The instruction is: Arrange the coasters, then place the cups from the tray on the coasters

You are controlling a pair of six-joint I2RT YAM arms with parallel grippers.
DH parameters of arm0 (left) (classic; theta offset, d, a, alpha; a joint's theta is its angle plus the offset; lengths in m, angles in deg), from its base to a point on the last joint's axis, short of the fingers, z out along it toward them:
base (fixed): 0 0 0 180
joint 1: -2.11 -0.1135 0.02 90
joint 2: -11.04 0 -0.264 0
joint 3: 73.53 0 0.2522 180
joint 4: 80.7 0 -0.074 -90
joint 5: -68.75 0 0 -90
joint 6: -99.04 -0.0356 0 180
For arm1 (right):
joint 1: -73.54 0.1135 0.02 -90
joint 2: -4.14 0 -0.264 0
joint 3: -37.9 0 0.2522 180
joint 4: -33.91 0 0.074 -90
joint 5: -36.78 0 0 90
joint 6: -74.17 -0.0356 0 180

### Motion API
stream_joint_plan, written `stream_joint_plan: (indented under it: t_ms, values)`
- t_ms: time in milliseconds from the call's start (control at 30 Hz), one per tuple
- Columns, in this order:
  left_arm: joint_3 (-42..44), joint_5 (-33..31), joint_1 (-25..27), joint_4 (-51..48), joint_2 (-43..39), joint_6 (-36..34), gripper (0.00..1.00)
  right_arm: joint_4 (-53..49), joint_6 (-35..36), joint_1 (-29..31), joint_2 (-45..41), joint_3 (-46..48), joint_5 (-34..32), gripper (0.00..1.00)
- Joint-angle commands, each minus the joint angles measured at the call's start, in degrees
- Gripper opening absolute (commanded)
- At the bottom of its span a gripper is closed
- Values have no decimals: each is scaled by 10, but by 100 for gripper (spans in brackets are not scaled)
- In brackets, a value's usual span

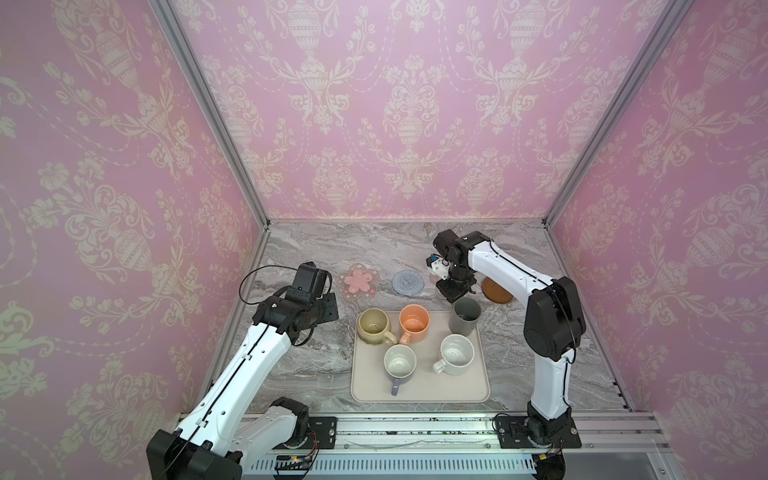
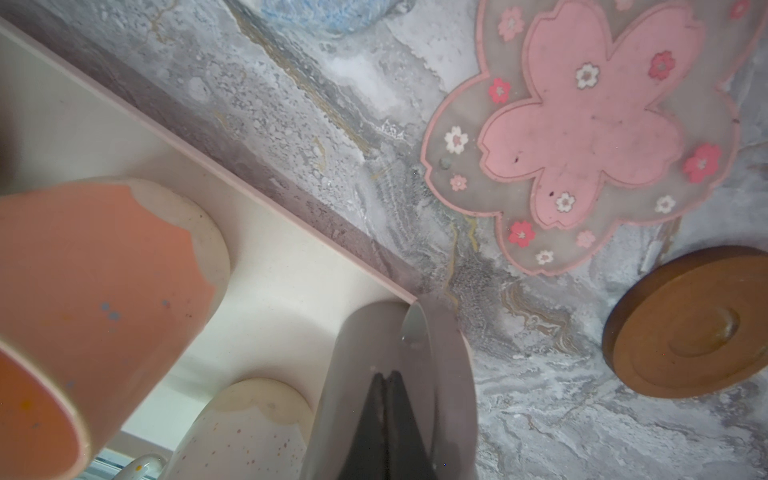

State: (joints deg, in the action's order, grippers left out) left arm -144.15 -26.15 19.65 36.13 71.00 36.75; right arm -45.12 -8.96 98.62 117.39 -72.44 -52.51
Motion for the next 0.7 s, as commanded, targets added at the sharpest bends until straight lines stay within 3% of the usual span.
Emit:
stream_joint_plan:
  t_ms: [0,333,667]
  values:
    - [-2,-8,2,-19,-8,-7,56,6,-42,-21,-32,28,18,0]
    - [-13,3,2,-17,-2,-11,56,73,-91,-51,-100,137,54,0]
    - [-14,11,2,-23,-8,-8,56,90,-115,-60,-120,156,42,0]
